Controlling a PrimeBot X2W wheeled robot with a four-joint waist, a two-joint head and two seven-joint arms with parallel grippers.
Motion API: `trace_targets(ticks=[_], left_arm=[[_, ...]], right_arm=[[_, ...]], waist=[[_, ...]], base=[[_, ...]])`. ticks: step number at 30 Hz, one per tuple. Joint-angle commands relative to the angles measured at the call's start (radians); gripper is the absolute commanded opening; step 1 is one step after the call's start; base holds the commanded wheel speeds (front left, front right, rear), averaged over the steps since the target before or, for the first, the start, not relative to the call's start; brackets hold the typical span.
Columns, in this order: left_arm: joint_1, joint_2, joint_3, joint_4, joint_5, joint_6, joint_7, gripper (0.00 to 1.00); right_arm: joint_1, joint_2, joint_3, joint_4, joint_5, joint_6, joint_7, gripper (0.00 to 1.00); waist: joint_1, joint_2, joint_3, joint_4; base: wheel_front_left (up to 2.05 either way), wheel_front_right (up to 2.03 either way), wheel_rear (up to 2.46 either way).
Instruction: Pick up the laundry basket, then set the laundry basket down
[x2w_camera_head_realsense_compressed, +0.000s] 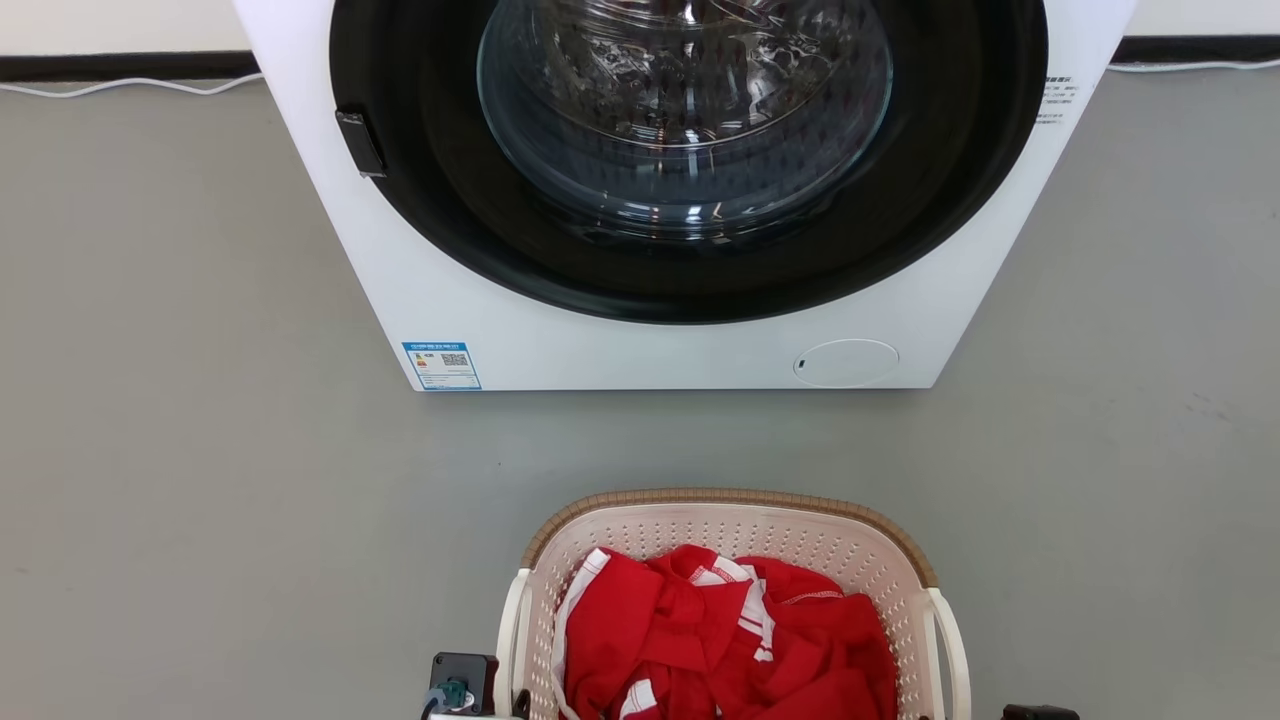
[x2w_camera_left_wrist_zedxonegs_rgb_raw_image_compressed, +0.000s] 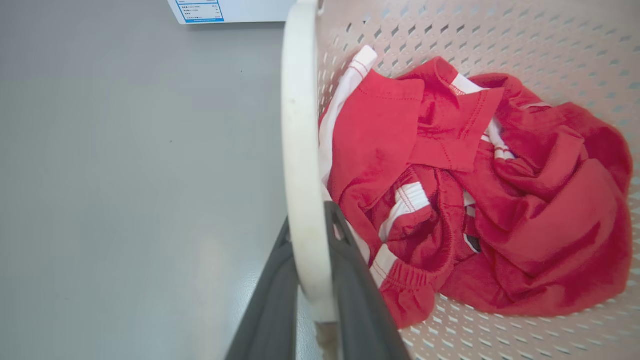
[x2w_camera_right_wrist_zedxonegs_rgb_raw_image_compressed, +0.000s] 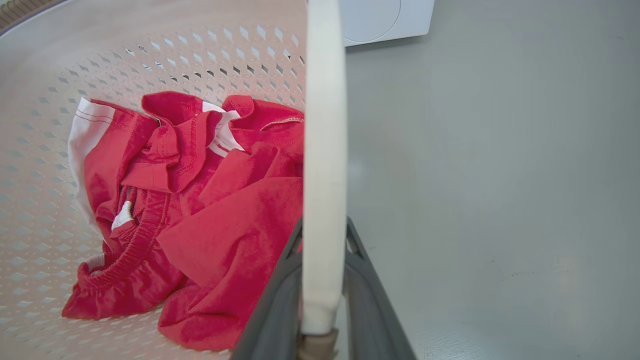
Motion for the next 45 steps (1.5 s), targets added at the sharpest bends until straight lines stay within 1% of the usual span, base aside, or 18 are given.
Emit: trace_targets(ticks=[1,7,13,27,34,45], left_arm=[[-0.008,0.039,0.025,0.004,-0.005,0.021,-0.01,0.0],[-0.018,0.039,0.017,0.014,-0.015,0.029,-0.005,0.0],[-0.023,0.039,0.013,0.033,-0.024,0.027,-0.005,0.0],[-0.009,0.039,-0.019,0.052,-0.056,0.018,0.031,0.0],[-0.032,0.039,-0.049,0.067,-0.053,0.007,0.07,0.0],[-0.078,0.039,-0.07,0.105,-0.052,-0.016,0.102,0.0]], right_arm=[[0.002,-0.02,0.021,-0.001,0.005,0.011,-0.015,0.0],[-0.012,-0.02,0.049,0.002,0.03,0.011,-0.015,0.0],[-0.02,-0.02,0.077,0.006,0.055,0.011,-0.015,0.0],[-0.017,-0.02,0.133,0.053,0.109,0.011,-0.015,0.0],[-0.034,-0.02,0.143,0.081,0.148,0.011,-0.015,0.0],[-0.098,-0.02,0.191,0.141,0.213,0.011,-0.015,0.0]], waist=[[0.0,-0.0001,0.002,-0.002],[0.0,-0.0001,0.021,-0.01],[0.0,-0.0001,0.026,-0.015],[0.0,-0.0001,-0.033,-0.016],[0.0,-0.0001,-0.045,-0.014],[0.0,-0.0001,-0.054,-0.015]], base=[[0.0,0.0,0.0],[0.0,0.0,0.0],[0.0,0.0,0.0],[0.0,0.0,0.0],[0.0,0.0,0.0],[0.0,0.0,0.0]])
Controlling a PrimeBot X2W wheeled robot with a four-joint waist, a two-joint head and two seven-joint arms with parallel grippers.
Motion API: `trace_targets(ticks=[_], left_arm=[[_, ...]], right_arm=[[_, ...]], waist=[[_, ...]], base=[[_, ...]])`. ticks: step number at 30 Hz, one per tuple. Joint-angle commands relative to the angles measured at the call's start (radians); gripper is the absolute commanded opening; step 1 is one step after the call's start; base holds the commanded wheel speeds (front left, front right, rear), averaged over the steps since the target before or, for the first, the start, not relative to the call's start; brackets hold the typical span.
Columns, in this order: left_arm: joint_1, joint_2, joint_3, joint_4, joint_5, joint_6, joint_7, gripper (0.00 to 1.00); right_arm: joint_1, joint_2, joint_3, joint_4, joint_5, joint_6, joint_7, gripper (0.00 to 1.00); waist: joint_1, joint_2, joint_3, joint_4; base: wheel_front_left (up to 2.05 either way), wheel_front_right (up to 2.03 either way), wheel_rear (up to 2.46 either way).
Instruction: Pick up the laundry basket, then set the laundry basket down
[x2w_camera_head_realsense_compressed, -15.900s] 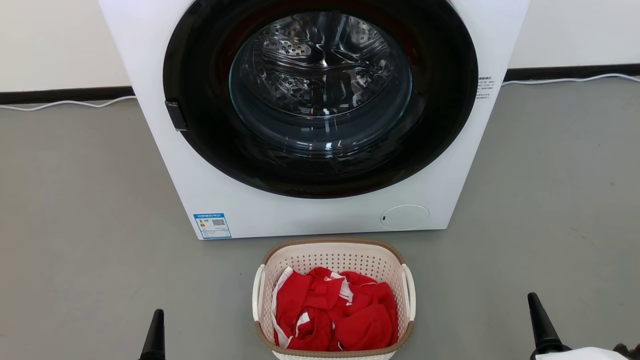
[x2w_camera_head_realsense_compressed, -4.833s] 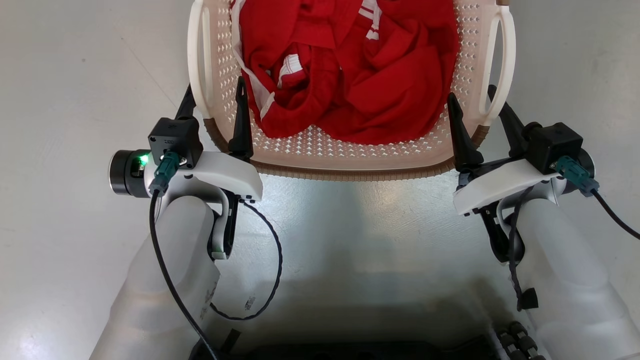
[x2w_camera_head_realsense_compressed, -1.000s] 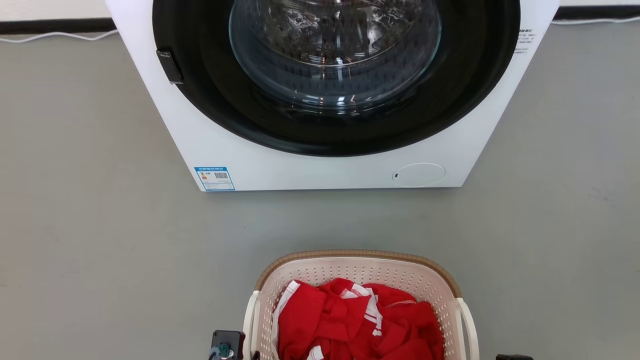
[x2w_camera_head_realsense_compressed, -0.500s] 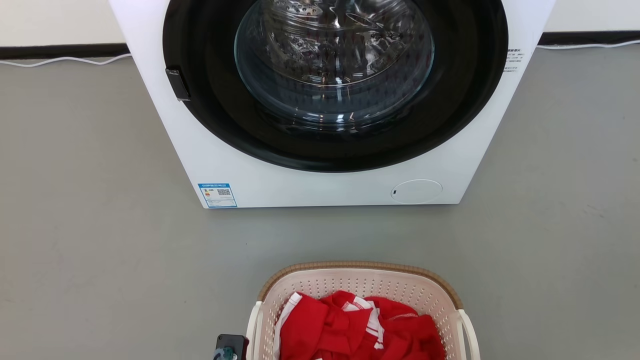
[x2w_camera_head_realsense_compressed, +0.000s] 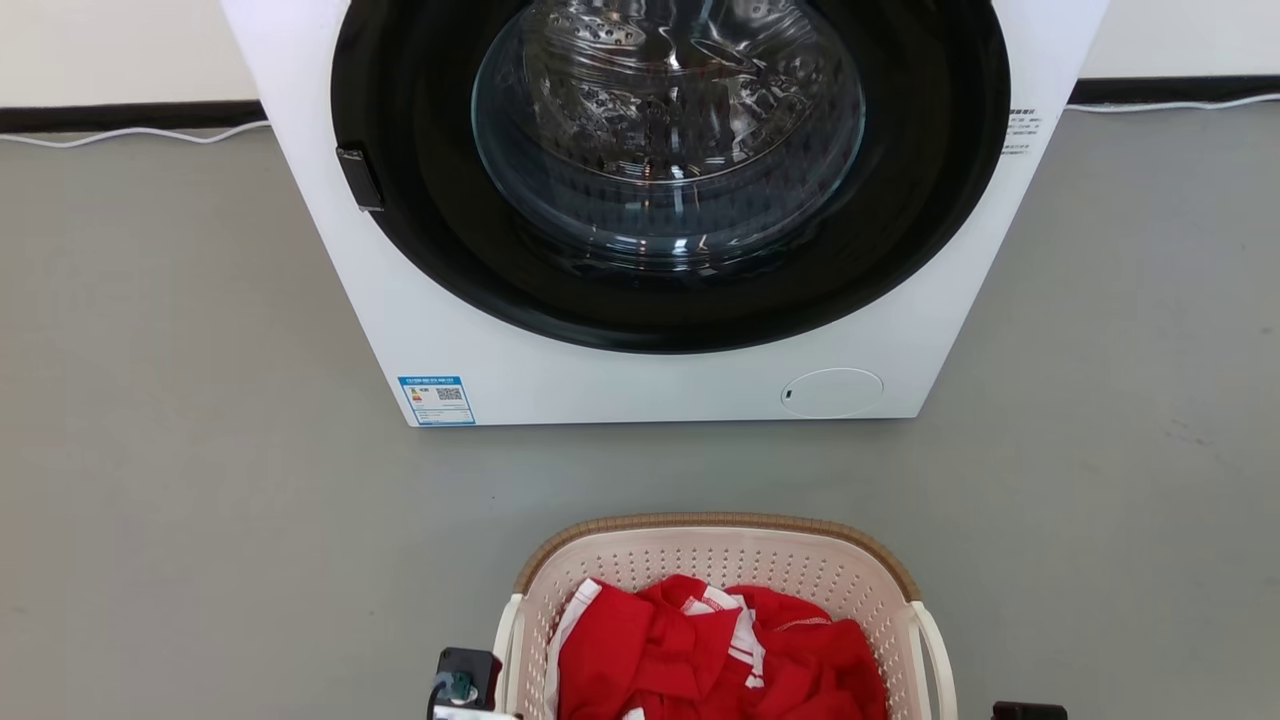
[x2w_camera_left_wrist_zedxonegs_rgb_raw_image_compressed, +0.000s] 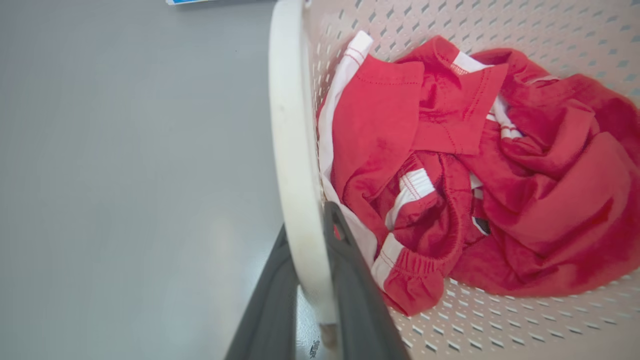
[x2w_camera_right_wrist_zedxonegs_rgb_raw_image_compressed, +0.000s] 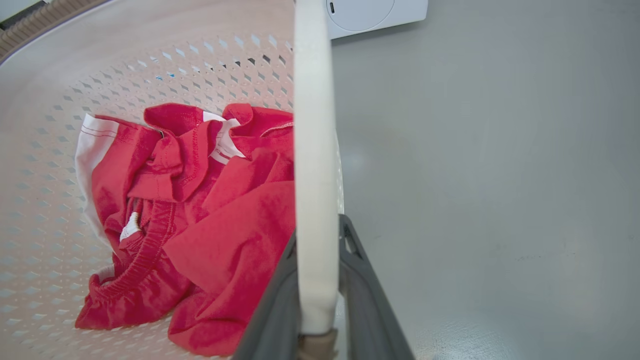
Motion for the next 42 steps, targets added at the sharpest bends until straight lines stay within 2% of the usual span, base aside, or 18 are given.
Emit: trace_targets(ticks=[1,18,42], left_arm=[[-0.043,0.048,0.018,0.019,0.002,0.007,-0.001,0.0],[-0.074,0.048,-0.022,0.04,-0.033,-0.016,0.065,0.0],[-0.187,0.048,-0.053,0.069,-0.088,-0.028,0.15,0.0]], right_arm=[[-0.023,-0.031,0.021,0.006,0.009,0.002,-0.015,0.0],[-0.066,-0.031,0.154,0.07,0.164,0.002,0.0,0.0],[-0.205,-0.031,0.274,0.141,0.307,0.002,0.013,0.0]], waist=[[0.0,-0.0001,-0.002,-0.001],[0.0,-0.0001,-0.041,-0.023],[0.0,-0.0001,-0.008,-0.025]], base=[[0.0,0.0,0.0],[0.0,0.0,0.0],[0.0,0.0,0.0]])
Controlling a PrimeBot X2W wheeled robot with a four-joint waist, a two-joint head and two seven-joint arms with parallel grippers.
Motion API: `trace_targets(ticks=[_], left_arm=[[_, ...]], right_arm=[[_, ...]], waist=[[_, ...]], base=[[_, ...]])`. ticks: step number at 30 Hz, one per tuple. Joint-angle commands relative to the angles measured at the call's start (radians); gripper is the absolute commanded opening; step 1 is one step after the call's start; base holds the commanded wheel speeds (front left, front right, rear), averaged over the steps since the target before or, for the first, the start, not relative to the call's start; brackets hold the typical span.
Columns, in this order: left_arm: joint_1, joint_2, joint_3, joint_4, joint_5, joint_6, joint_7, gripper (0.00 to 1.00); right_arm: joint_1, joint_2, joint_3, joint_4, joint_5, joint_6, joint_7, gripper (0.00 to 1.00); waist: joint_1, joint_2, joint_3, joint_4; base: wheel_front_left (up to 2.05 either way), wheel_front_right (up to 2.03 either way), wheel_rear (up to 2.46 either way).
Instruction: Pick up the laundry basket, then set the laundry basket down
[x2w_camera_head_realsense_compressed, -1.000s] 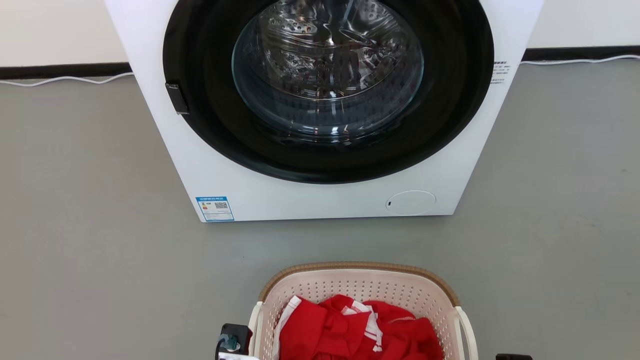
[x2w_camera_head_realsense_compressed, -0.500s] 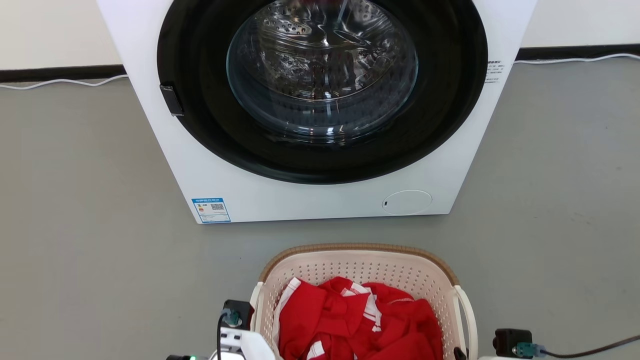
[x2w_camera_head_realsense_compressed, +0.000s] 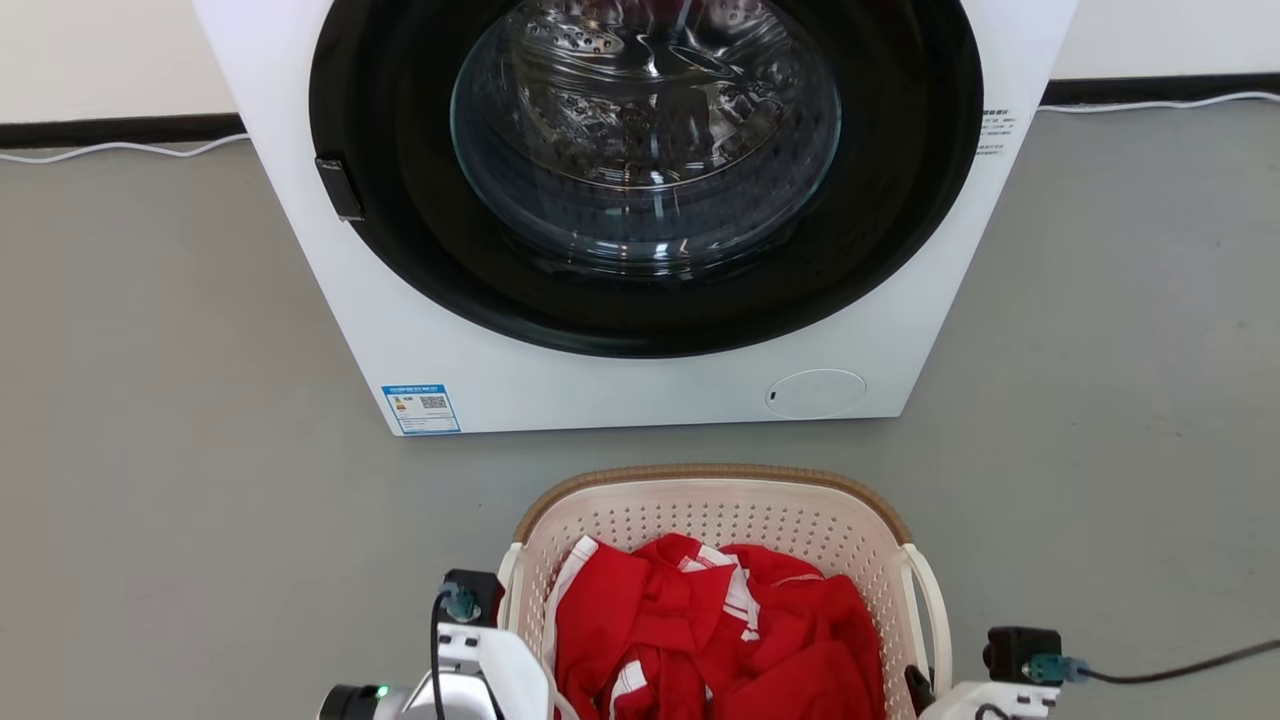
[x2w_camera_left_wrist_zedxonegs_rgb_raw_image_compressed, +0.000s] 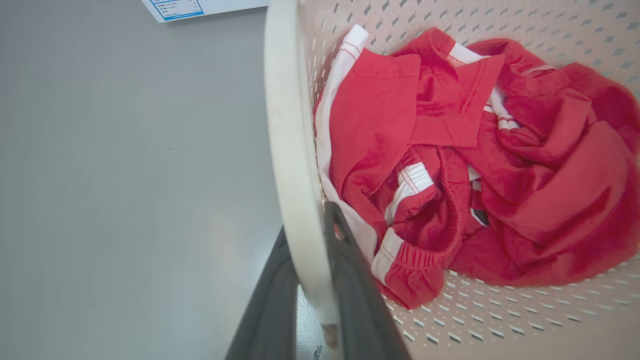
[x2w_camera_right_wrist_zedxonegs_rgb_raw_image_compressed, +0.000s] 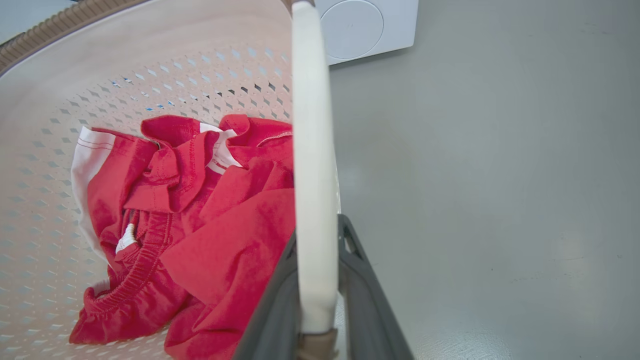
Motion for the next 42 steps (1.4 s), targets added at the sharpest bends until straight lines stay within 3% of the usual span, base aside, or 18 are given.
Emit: trace_targets(ticks=[1,11,42], left_arm=[[-0.048,0.057,0.013,0.022,-0.005,0.004,0.002,0.0],[-0.105,0.057,-0.005,0.045,-0.012,-0.017,0.043,0.0],[-0.125,0.057,-0.033,0.061,-0.066,-0.007,0.053,0.0]], right_arm=[[-0.03,-0.038,0.007,0.013,0.009,0.002,-0.015,0.0],[-0.088,-0.038,0.045,0.019,0.071,0.002,0.03,0.0],[-0.122,-0.038,0.194,0.036,0.224,0.002,0.015,0.0]], waist=[[0.0,0.0,0.002,0.0],[0.0,0.0,0.019,-0.001],[0.0,0.0,0.02,-0.01]], base=[[0.0,0.0,0.0],[0.0,0.0,0.0],[0.0,0.0,0.0]])
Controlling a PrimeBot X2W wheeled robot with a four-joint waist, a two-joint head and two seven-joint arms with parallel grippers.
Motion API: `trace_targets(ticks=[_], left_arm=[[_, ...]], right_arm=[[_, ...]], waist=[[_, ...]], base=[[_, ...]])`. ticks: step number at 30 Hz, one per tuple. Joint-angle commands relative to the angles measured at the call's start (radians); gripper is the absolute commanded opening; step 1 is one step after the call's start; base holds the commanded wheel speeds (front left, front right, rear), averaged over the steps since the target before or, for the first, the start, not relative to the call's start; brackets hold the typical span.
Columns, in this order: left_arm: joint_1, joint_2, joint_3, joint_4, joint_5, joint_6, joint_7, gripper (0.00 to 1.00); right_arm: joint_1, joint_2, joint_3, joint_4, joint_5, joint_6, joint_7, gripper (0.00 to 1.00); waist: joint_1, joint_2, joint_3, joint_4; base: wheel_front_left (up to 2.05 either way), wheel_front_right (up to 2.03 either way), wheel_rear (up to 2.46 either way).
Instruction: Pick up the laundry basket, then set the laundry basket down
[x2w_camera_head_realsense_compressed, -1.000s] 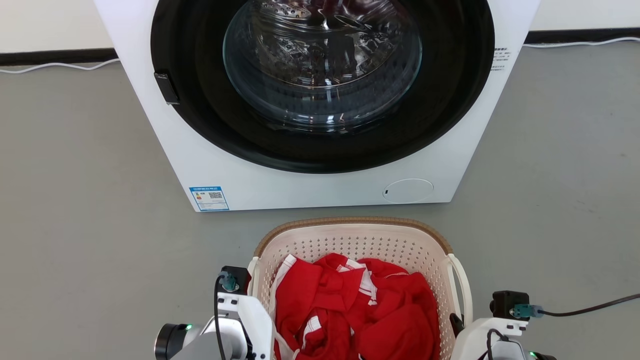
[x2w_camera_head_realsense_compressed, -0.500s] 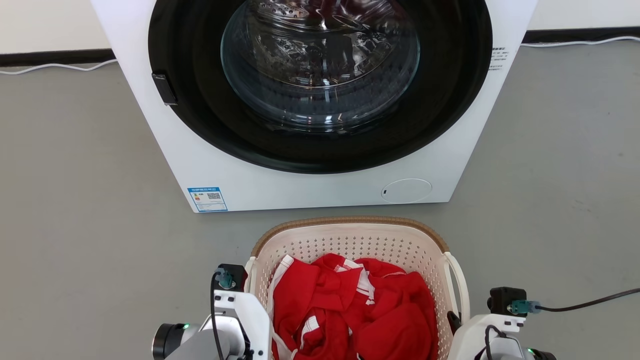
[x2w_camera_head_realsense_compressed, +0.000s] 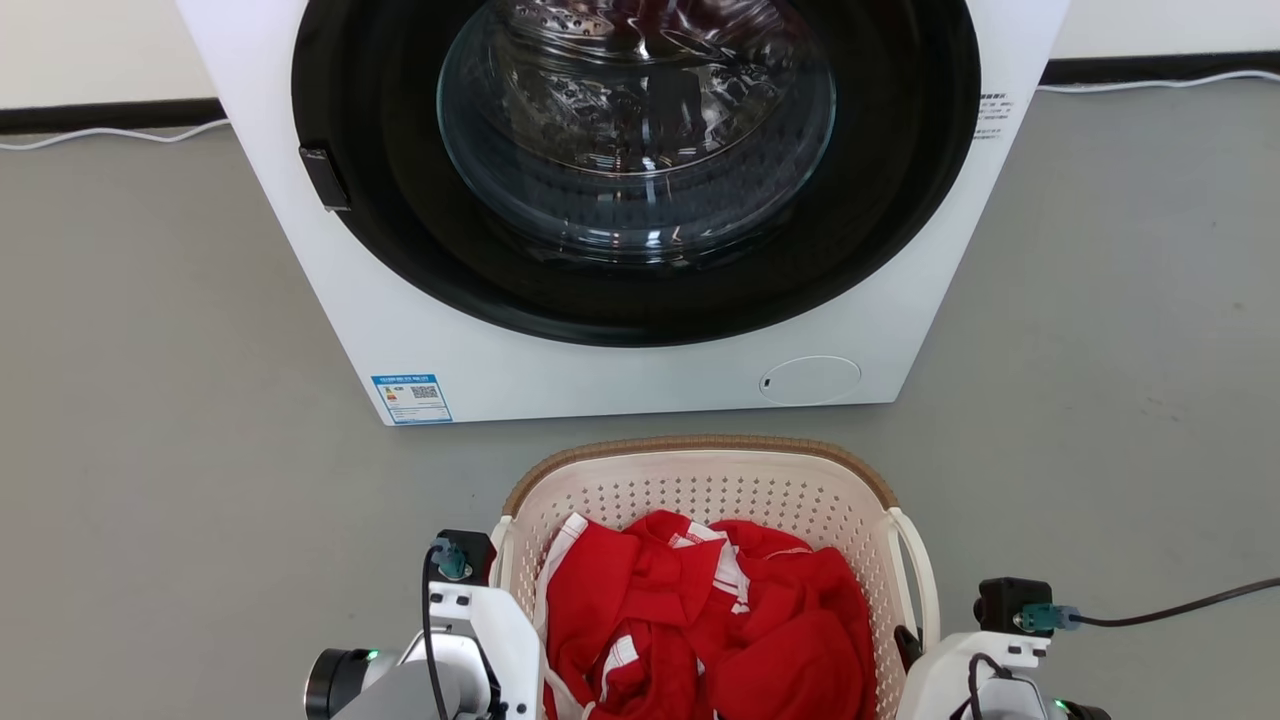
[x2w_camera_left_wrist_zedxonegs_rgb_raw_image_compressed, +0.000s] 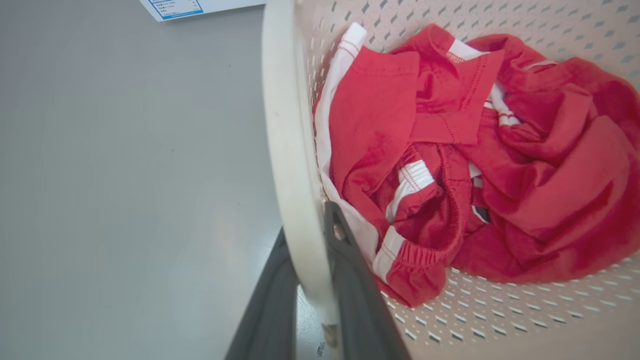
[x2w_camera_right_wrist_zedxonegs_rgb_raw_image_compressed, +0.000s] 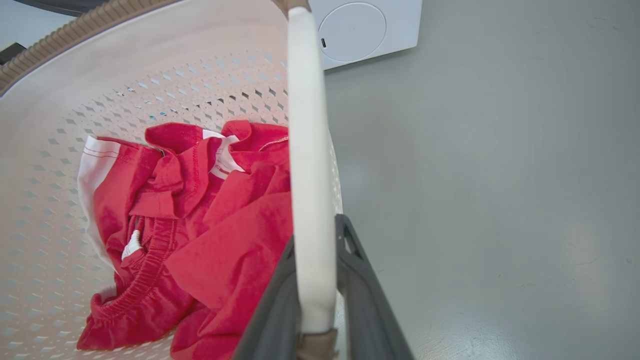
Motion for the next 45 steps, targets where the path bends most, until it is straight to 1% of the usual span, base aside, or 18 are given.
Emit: trace_targets(ticks=[1,16,30,36,44,45], left_arm=[[-0.051,0.058,0.01,0.021,-0.005,0.017,-0.01,0.0],[-0.075,0.058,-0.007,0.031,-0.01,0.024,-0.04,0.0],[-0.122,0.058,-0.016,0.025,-0.012,0.041,-0.089,0.0],[-0.154,0.058,-0.015,0.031,-0.014,0.045,-0.114,0.0],[-0.187,0.058,-0.011,0.027,-0.022,0.056,-0.149,0.0],[-0.187,0.058,-0.011,0.027,-0.022,0.056,-0.149,0.0]], right_arm=[[-0.03,-0.037,0.007,0.019,0.012,0.002,-0.032,0.0],[-0.043,-0.037,0.062,0.02,0.054,0.002,-0.068,0.0],[-0.1,-0.037,0.091,0.009,0.073,0.002,-0.09,0.0],[-0.15,-0.037,0.077,0.014,0.042,0.002,-0.091,0.0],[-0.189,-0.037,0.019,0.023,-0.064,0.002,-0.091,0.0],[-0.189,-0.037,0.019,0.023,-0.064,0.002,-0.091,0.0]], waist=[[0.0,-0.0001,0.002,0.0],[0.0,-0.0001,0.053,-0.001],[0.0,-0.0001,0.149,0.006],[0.0,-0.0001,0.195,0.011],[0.0,-0.0001,0.253,0.024],[0.0,-0.0001,0.253,0.024]], base=[[0.0,0.0,0.0],[0.0,0.0,0.0],[0.0,0.0,0.0],[0.0,0.0,0.0],[0.0,0.0,0.0],[0.0,0.0,0.0]])
